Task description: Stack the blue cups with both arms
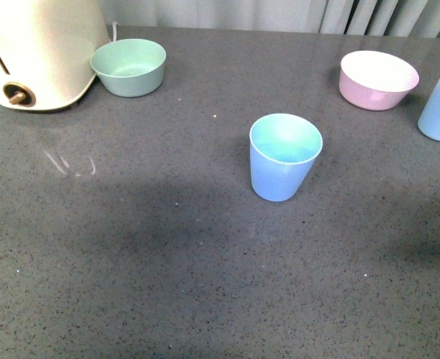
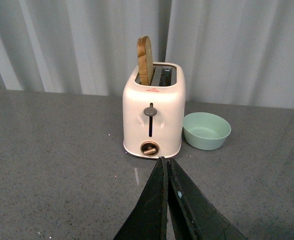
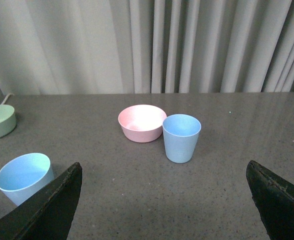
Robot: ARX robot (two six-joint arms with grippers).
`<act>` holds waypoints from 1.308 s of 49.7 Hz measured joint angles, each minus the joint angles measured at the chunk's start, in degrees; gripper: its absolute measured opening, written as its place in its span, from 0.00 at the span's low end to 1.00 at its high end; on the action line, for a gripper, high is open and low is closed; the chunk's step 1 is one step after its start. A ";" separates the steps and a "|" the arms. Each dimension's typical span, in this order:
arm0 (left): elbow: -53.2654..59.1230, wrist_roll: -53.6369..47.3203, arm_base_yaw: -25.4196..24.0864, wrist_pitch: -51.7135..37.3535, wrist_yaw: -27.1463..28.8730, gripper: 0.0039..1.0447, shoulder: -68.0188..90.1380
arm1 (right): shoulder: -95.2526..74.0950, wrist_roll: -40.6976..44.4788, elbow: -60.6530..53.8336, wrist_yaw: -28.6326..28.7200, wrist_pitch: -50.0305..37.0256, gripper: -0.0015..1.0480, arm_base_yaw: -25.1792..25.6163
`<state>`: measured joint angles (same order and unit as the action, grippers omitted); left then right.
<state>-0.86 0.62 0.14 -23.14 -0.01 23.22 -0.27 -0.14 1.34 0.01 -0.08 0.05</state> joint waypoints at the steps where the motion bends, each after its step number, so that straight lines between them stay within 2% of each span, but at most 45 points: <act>1: 0.00 0.00 0.00 0.55 0.00 0.01 -0.52 | 0.00 0.00 0.00 0.00 0.00 0.91 0.00; 30: 0.00 0.00 0.00 13.07 0.00 0.01 -13.16 | 0.00 0.00 0.00 0.00 0.00 0.91 0.00; 35: 0.00 0.00 0.00 22.51 0.02 0.01 -21.22 | 0.00 0.00 0.00 -0.02 0.00 0.91 0.00; 55: 0.00 0.00 0.00 23.10 0.00 0.01 -22.40 | 0.00 0.00 0.00 0.00 0.00 0.91 0.00; 65: 0.00 0.00 0.00 23.10 0.02 0.35 -22.40 | 0.00 0.00 0.00 0.00 0.00 0.91 0.00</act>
<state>-0.86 0.62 0.14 -0.03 0.01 0.82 -0.27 -0.14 1.34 0.01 -0.08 0.05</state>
